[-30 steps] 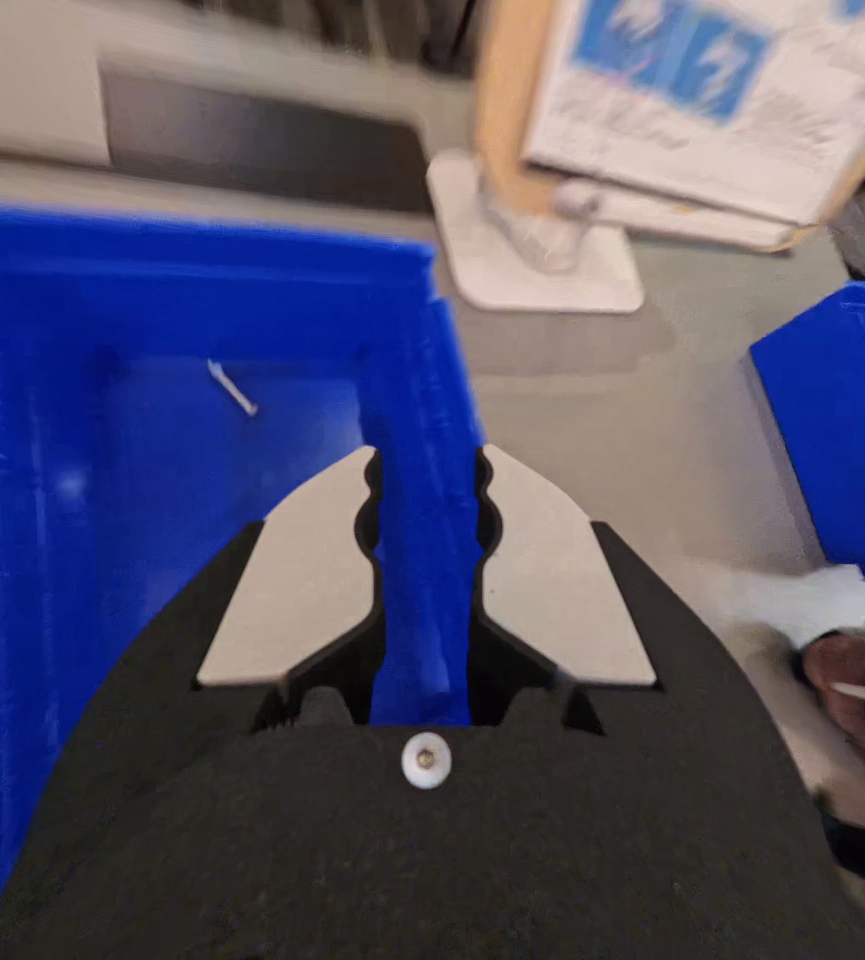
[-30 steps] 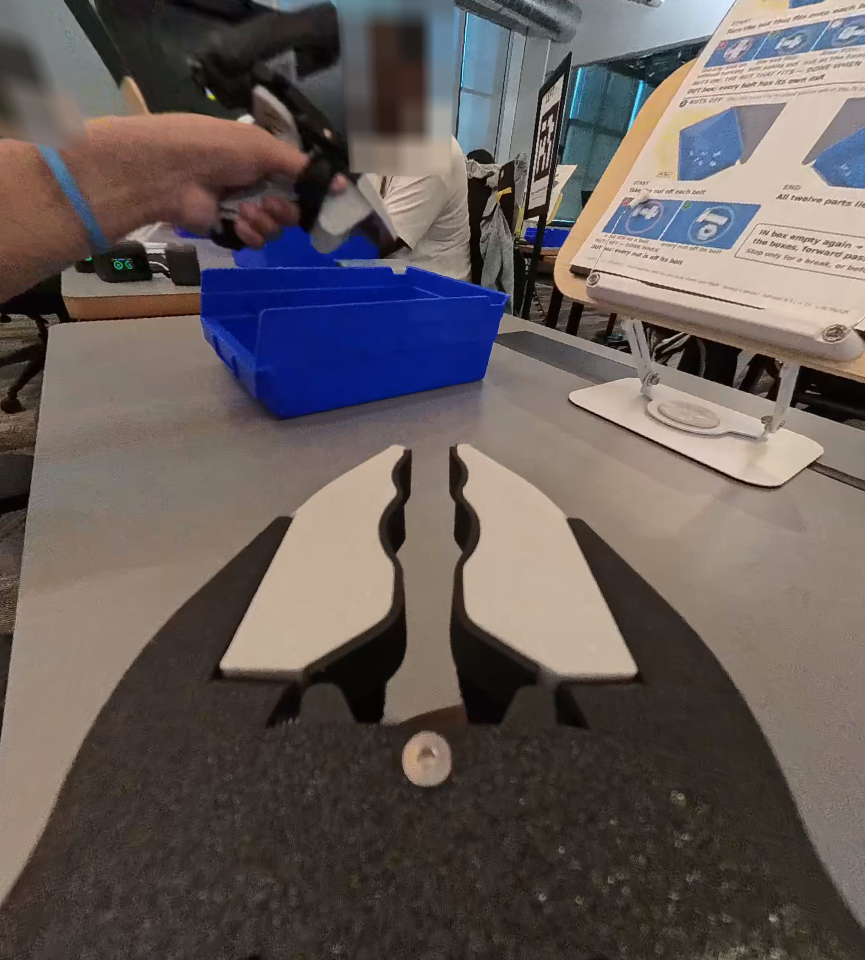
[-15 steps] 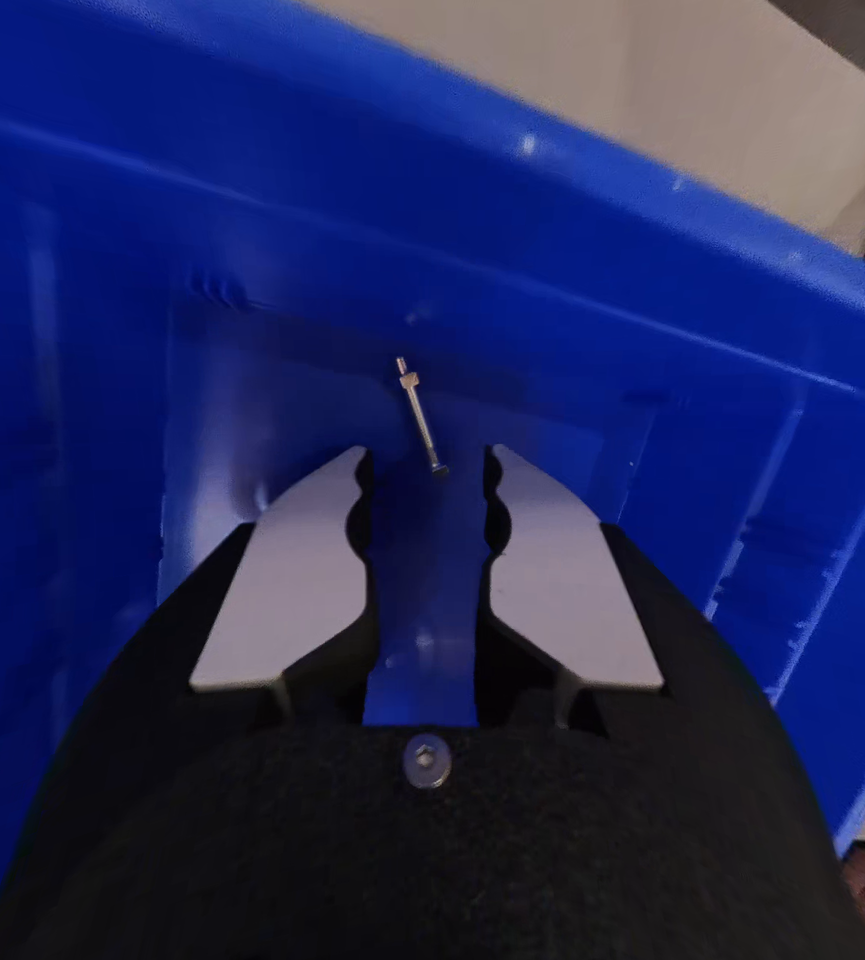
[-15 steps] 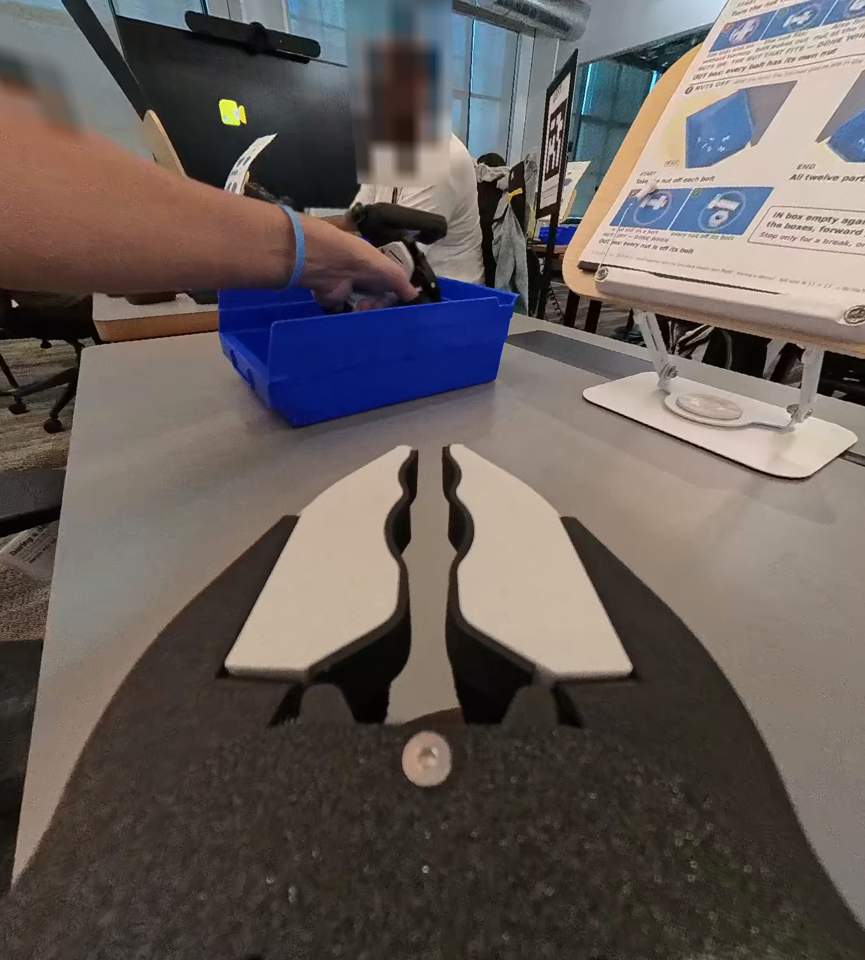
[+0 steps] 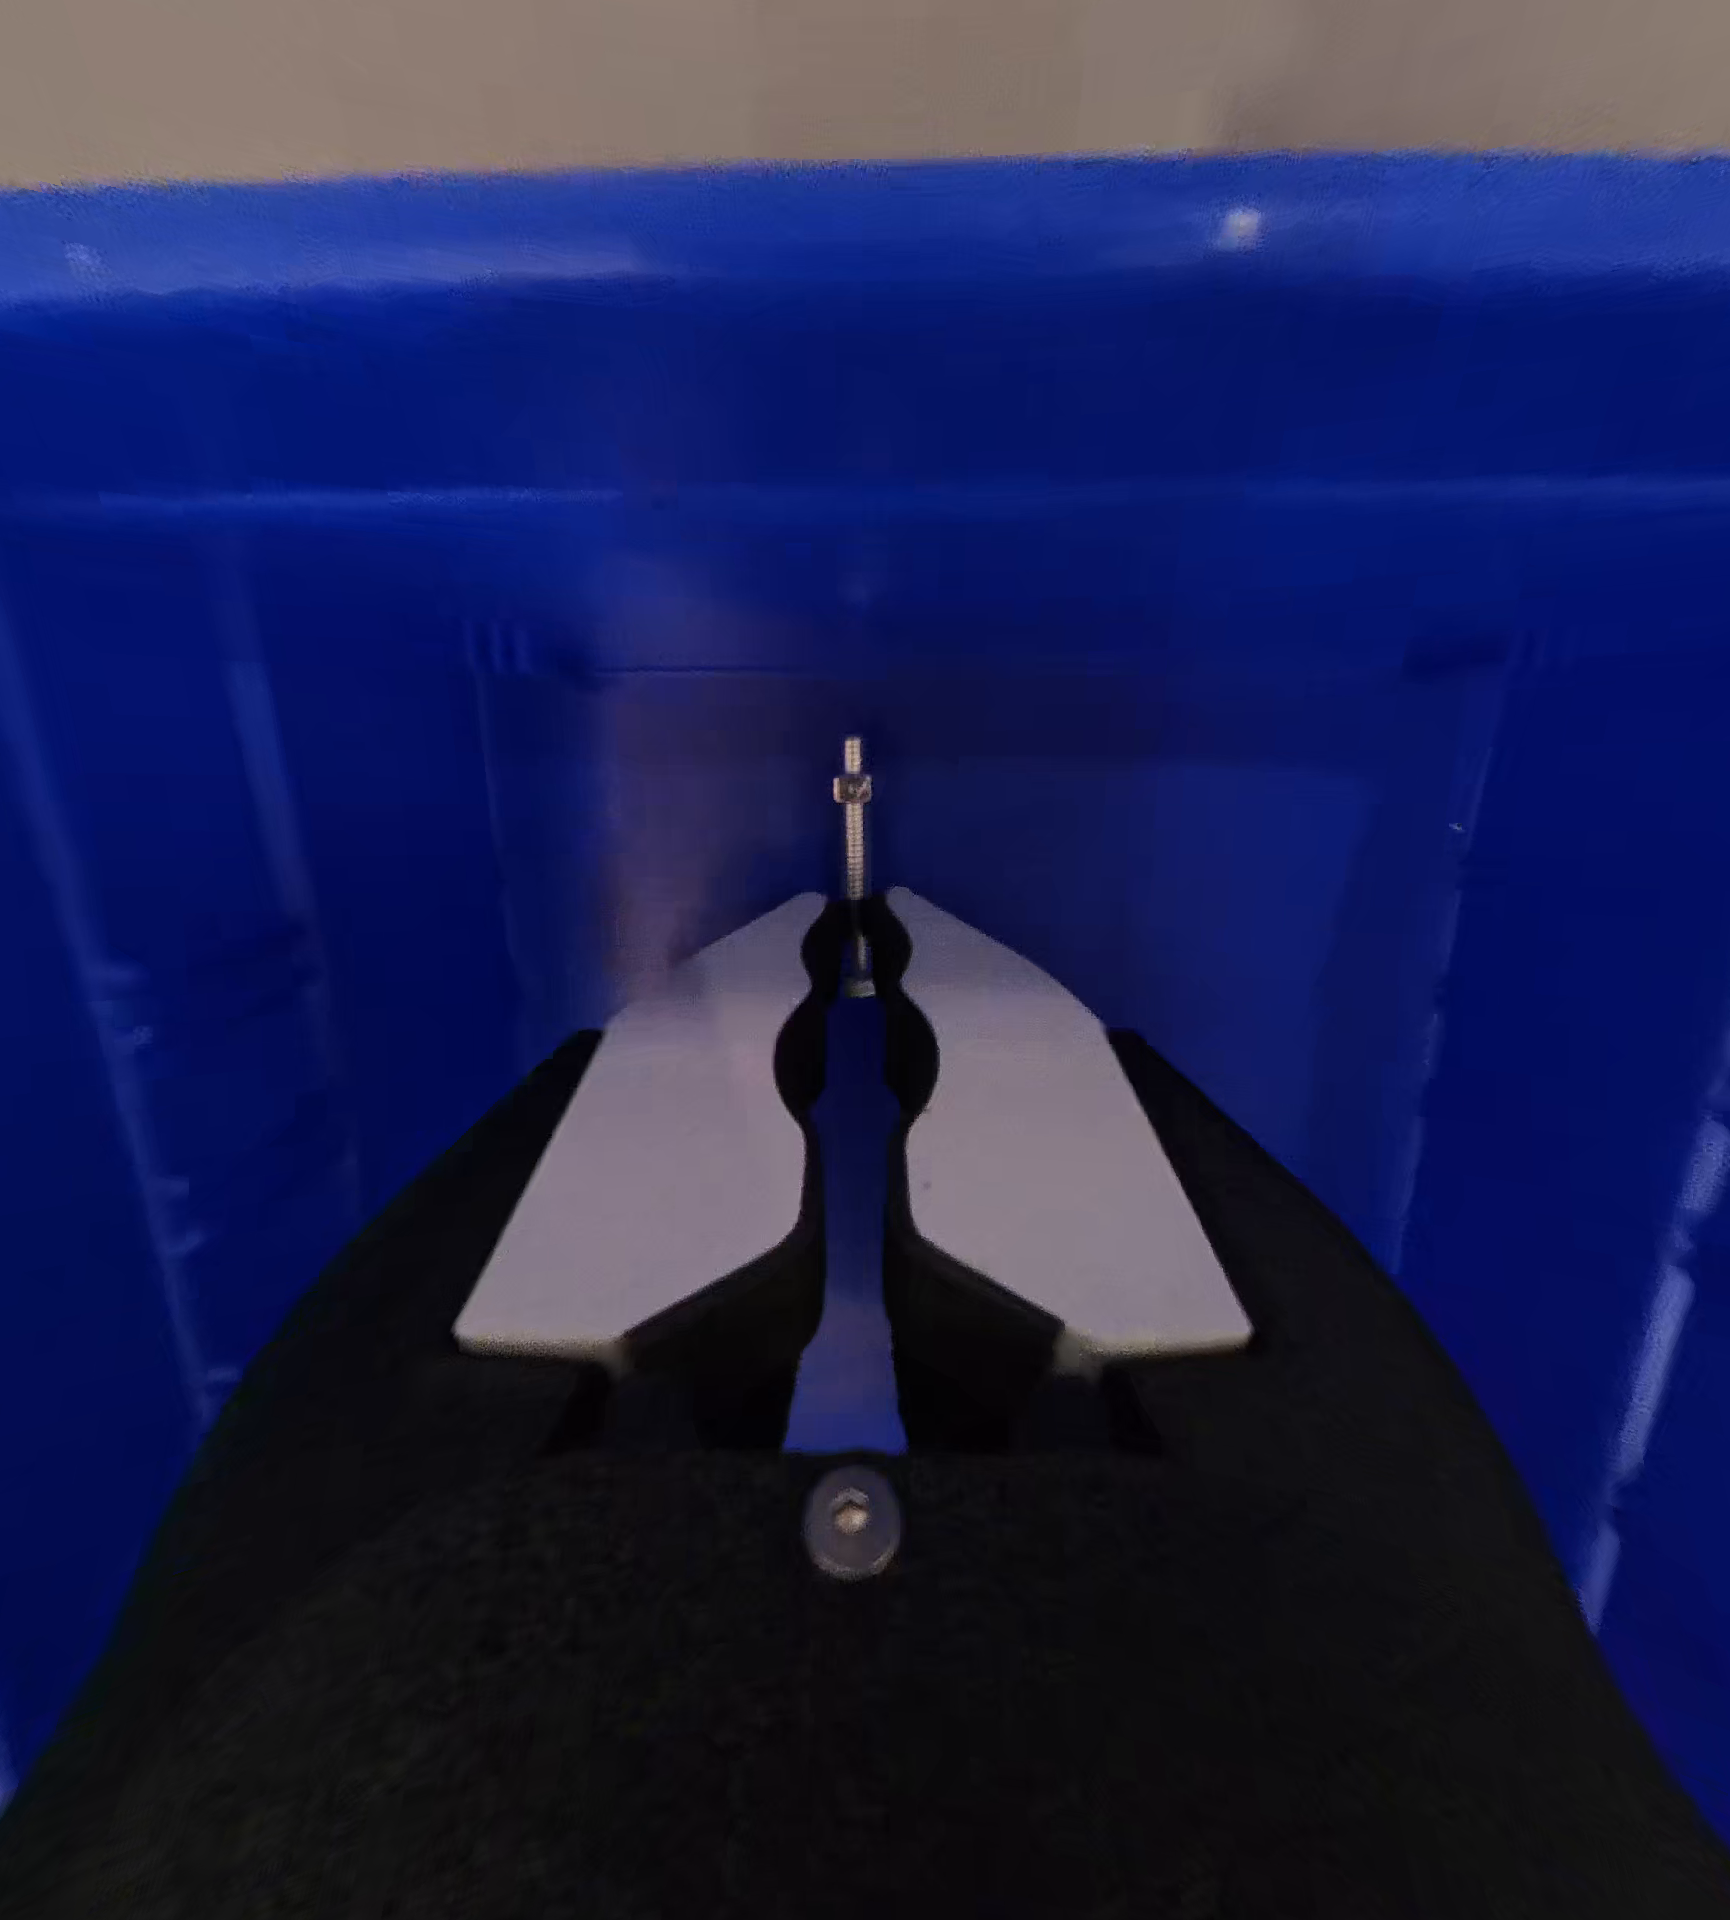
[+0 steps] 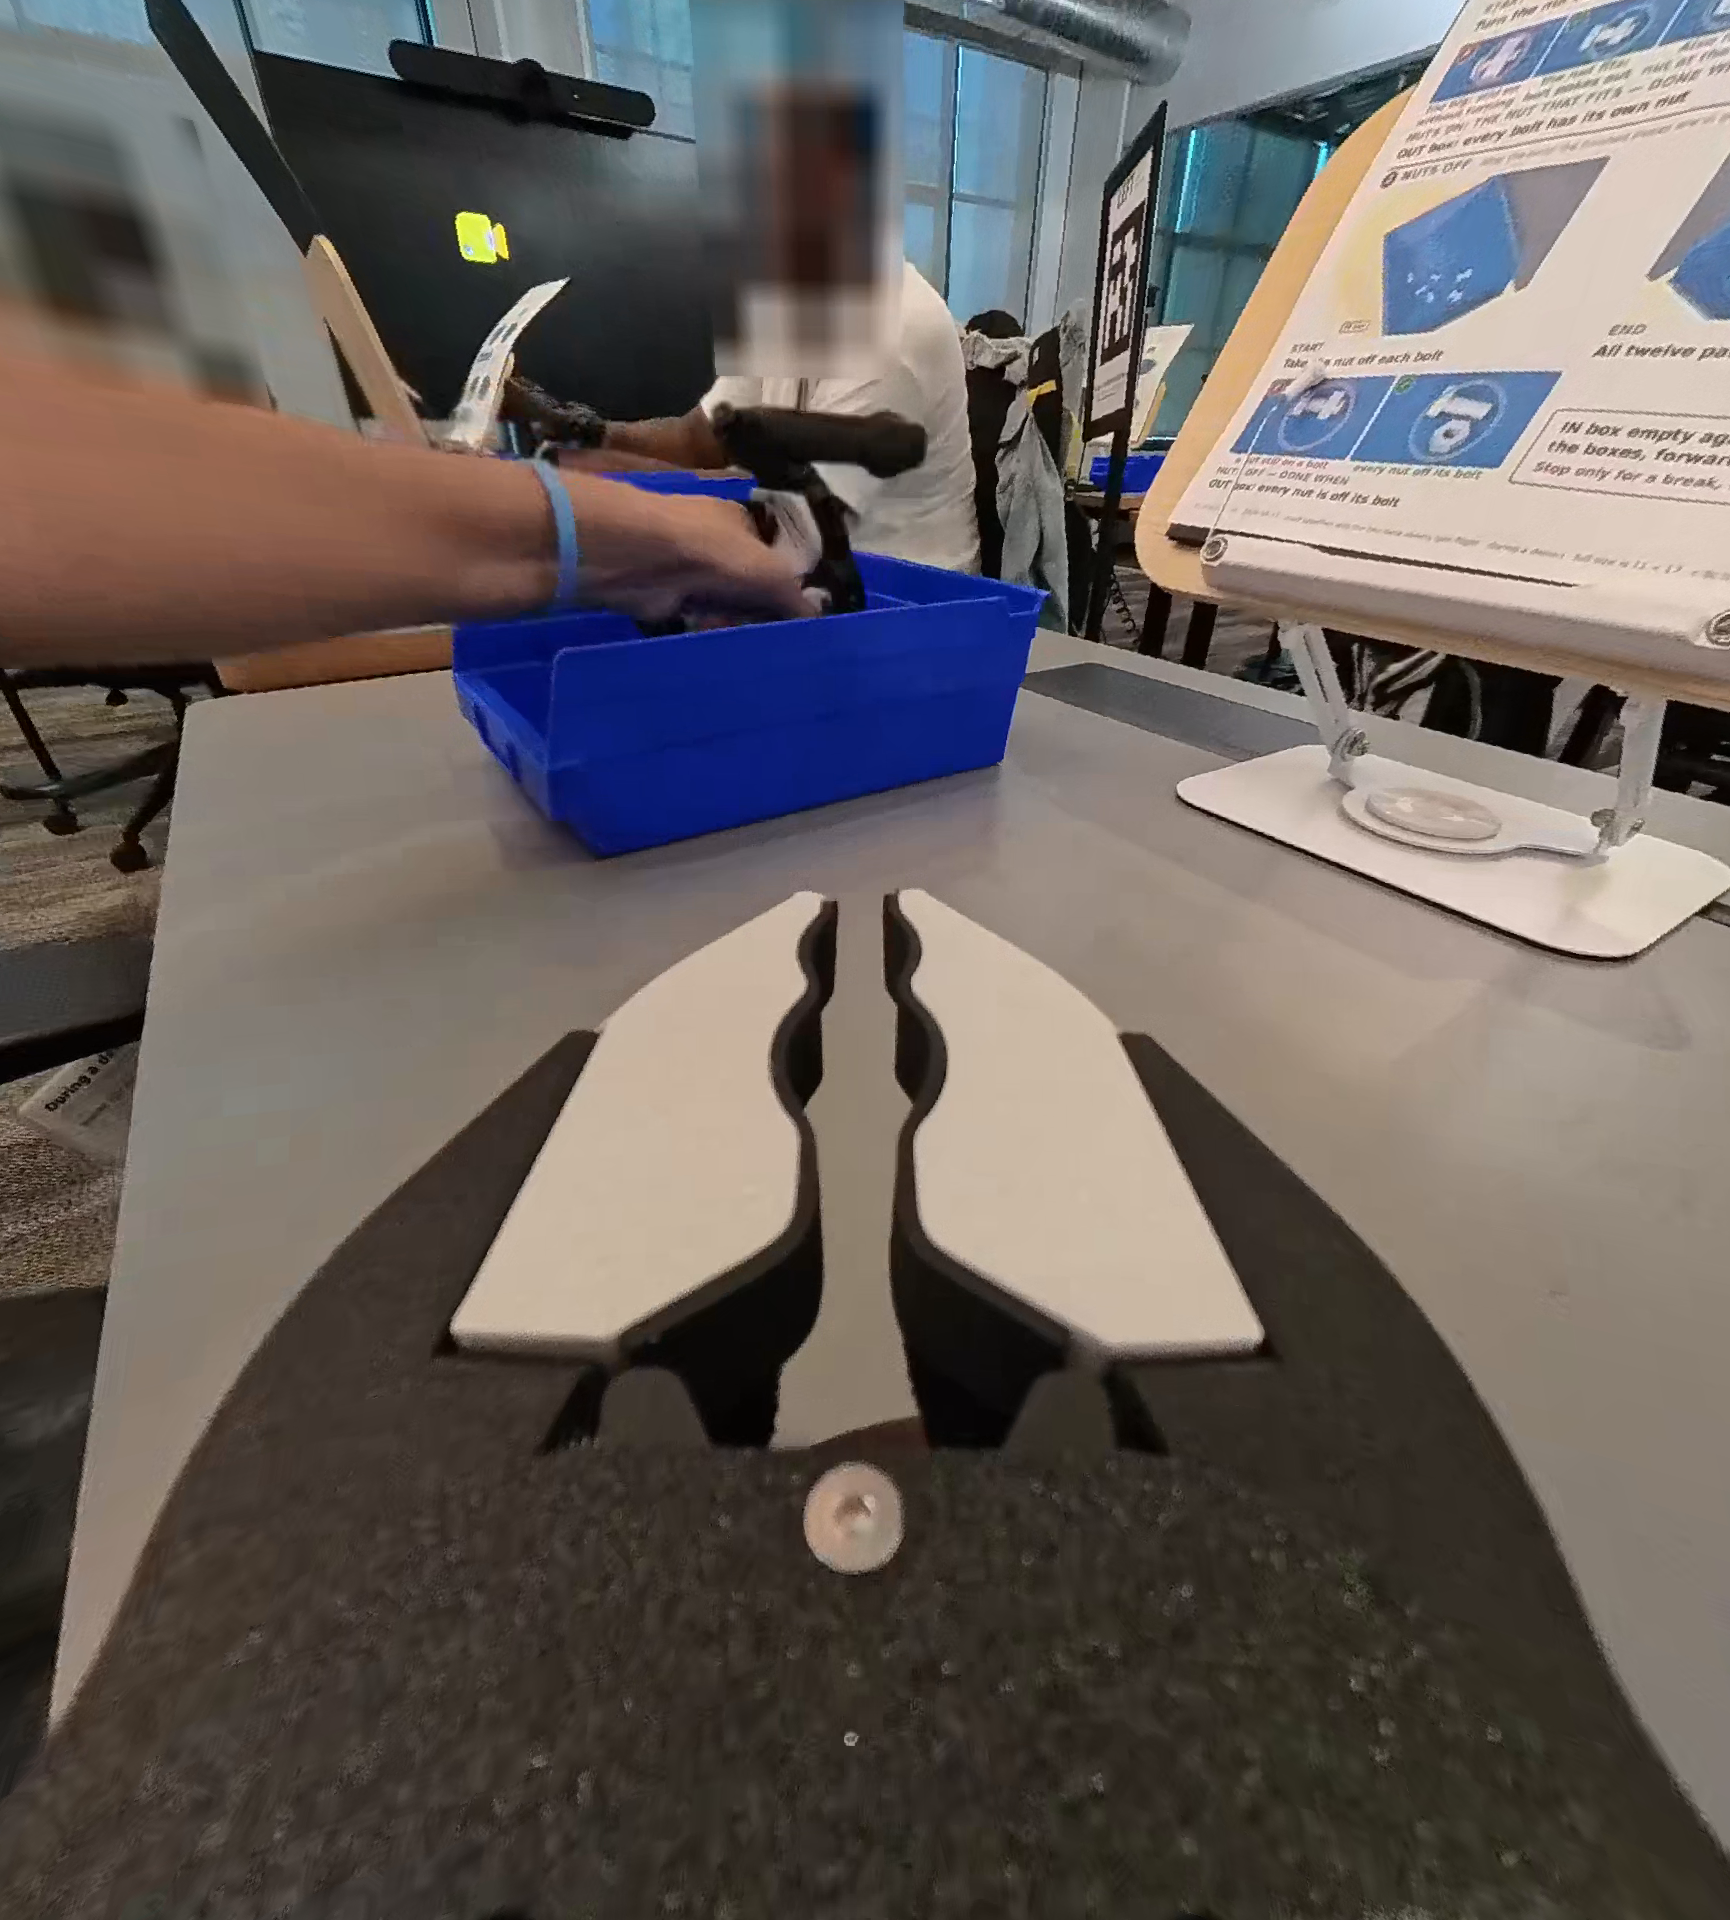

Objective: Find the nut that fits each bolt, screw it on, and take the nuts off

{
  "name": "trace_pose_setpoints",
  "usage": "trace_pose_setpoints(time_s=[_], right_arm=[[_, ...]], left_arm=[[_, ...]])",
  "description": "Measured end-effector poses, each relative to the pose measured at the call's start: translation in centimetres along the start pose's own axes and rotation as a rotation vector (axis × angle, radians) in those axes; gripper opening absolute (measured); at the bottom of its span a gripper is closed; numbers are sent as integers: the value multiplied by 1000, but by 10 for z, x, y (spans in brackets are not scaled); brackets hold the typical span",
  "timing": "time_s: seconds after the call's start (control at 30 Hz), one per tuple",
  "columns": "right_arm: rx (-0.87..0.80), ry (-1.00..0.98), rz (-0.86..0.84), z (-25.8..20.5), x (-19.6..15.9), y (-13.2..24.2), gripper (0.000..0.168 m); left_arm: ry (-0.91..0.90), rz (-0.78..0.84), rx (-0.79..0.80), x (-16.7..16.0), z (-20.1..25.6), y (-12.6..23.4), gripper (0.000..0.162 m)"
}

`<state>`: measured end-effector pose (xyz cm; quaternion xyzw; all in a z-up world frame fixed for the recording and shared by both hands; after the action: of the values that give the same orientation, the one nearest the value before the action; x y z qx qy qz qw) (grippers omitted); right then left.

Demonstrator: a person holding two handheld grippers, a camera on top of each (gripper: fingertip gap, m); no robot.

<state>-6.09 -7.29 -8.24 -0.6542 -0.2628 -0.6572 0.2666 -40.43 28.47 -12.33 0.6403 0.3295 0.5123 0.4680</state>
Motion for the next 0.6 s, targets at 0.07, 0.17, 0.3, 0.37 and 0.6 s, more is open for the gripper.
trace_pose_setpoints(time_s=[0.07, 0.17, 0.3, 0.37, 0.6], right_arm=[[1, -8, 5, 1, 0, 1, 8], [3, -17, 6, 1, 0, 1, 8], [1, -34, -6, 3, -1, -1, 9], [17, -61, -10, 4, -1, -6, 10], [243, -277, 81, -8, 3, -21, 23]], left_arm=[[-1, 157, -123, -9, 3, 22, 5], [-25, 440, -279, -40, 8, 75, 5], [-103, 803, -629, -102, 47, 148, 5], [-174, 919, -846, -138, 84, 174, 5], [-205, 934, -1385, -218, 239, 164, 5]])
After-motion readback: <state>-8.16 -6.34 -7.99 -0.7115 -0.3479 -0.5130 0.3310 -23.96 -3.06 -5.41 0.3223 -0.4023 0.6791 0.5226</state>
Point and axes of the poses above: each gripper's, where its closed fingertips meet, y back along the fingers, x out of its top, z = x × y across the jaws, the point moved 6 cm from there along y, back along the fingers, and after that the axes turned 3 degrees about x, right-handed, at the moved point
